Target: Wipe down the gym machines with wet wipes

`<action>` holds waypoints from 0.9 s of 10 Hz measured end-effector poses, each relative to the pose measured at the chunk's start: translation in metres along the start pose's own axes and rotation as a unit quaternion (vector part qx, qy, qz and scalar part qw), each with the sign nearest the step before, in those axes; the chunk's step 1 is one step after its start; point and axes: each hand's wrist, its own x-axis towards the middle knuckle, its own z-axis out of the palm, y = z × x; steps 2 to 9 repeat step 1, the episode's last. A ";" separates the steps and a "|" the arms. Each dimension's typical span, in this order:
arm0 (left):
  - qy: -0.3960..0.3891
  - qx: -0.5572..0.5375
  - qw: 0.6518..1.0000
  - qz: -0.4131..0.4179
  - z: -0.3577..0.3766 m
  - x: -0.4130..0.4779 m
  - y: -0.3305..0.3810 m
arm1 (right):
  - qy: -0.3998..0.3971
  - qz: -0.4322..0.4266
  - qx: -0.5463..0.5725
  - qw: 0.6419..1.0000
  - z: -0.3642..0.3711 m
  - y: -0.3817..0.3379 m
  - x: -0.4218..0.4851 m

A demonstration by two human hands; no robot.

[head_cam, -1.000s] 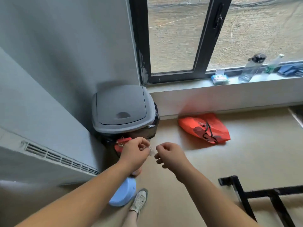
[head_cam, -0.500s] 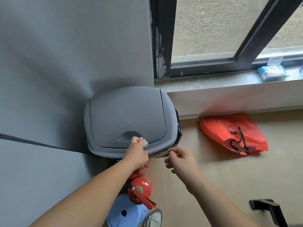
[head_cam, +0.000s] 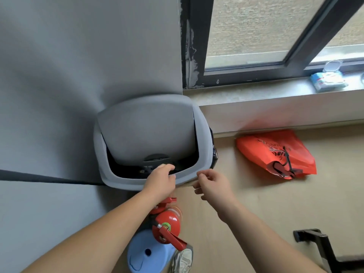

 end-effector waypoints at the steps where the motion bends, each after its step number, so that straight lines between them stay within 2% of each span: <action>1: 0.027 -0.063 0.997 0.046 -0.012 -0.027 0.045 | 0.034 -0.038 -0.008 0.999 -0.028 -0.011 -0.025; 9: 0.027 -0.063 0.997 0.046 -0.012 -0.027 0.045 | 0.034 -0.038 -0.008 0.999 -0.028 -0.011 -0.025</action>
